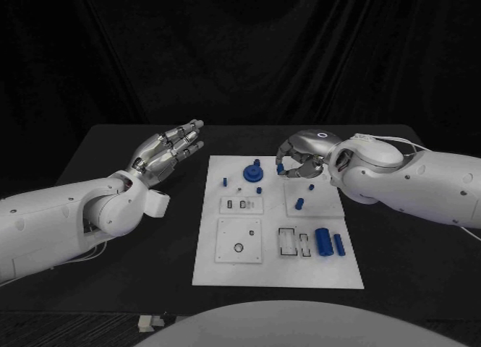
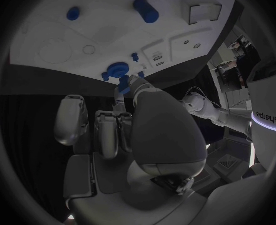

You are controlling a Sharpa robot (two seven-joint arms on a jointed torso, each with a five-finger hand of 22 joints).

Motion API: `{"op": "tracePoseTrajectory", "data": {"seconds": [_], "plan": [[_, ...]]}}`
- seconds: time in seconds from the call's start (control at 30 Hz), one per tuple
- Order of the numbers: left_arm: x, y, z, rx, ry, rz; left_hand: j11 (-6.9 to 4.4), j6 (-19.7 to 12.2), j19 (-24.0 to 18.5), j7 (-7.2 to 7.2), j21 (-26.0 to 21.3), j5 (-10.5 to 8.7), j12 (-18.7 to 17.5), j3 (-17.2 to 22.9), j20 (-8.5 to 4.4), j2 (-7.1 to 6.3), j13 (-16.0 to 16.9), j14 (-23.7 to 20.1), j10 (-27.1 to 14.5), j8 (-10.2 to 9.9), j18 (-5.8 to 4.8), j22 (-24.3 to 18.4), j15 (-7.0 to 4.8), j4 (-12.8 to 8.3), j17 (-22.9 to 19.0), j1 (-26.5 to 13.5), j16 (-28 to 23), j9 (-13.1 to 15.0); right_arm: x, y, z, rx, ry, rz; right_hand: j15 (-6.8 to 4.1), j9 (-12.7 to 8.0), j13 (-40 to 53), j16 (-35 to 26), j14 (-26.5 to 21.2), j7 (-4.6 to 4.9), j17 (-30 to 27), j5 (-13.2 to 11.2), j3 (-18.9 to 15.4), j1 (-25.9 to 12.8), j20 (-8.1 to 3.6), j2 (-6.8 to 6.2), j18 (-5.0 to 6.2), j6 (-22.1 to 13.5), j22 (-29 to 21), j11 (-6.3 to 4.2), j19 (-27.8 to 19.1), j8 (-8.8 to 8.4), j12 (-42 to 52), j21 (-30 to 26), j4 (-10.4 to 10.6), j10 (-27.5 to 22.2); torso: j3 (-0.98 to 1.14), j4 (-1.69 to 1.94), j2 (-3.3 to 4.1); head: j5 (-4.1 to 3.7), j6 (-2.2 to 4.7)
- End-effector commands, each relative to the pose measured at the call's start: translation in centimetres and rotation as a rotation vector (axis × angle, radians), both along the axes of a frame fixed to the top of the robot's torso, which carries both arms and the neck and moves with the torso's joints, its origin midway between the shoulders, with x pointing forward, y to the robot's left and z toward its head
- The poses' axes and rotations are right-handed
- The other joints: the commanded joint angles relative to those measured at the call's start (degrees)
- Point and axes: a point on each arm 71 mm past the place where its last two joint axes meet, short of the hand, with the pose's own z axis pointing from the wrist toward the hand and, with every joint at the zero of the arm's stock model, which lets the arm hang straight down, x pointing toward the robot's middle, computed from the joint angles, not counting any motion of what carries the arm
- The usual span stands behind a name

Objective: Assemble the parts on the task board

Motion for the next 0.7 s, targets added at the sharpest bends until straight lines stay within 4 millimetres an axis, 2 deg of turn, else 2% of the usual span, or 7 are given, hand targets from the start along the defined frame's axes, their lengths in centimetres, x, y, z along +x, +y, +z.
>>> {"op": "tracePoseTrajectory", "data": {"seconds": [0.03,0.4,0.7], "plan": [[0.0,-0.1,0.0,-0.011,-0.001,-0.012,0.48,0.12,0.04,0.22,0.28,0.28,0.31,0.39,0.39,-0.13,0.09,-0.12,0.02,0.37,0.63,0.06,0.39,-0.1,0.03,0.06,0.13,0.08,-0.8,1.1,-0.7,-0.05,0.03,-0.01,0.54,0.18,15.09,-0.32,5.5,0.18,13.71,0.58,0.44,0.69,0.17,0.32,1.02,-0.35,9.55,0.41,-0.52,0.46,0.2,-0.4,-0.43,6.08,0.05,0.03,0.13,0.0,-0.01],[0.1,-0.3,-0.1,-0.009,0.006,-0.018,0.48,0.12,0.04,0.22,0.28,0.28,0.31,0.39,0.39,-0.13,0.09,-0.12,0.02,0.37,0.63,0.06,0.39,-0.1,0.03,0.06,0.13,0.08,-3.4,4.5,-2.0,-0.068,0.081,0.07,0.65,0.24,15.09,-0.58,5.39,0.43,13.42,0.91,0.51,0.62,0.26,0.42,1.12,-0.82,9.41,0.59,-0.72,0.45,0.2,-0.92,-0.63,6.08,0.04,-0.03,0.12,-0.05,-0.01],[0.1,-0.4,-0.1,-0.01,0.01,-0.025,0.47,0.18,0.02,0.21,0.27,0.27,0.31,0.44,0.39,-0.15,0.09,-0.13,0.04,0.39,0.63,0.05,0.38,-0.11,0.03,0.02,0.13,0.09,-4.0,5.7,-2.8,-0.076,0.105,0.086,0.67,0.25,15.09,-0.66,5.36,0.46,13.33,0.85,0.5,0.57,0.28,0.44,1.19,-0.9,9.31,0.62,-0.88,0.44,0.2,-1.25,-0.63,6.08,0.05,-0.05,0.11,-0.06,-0.01]]}}
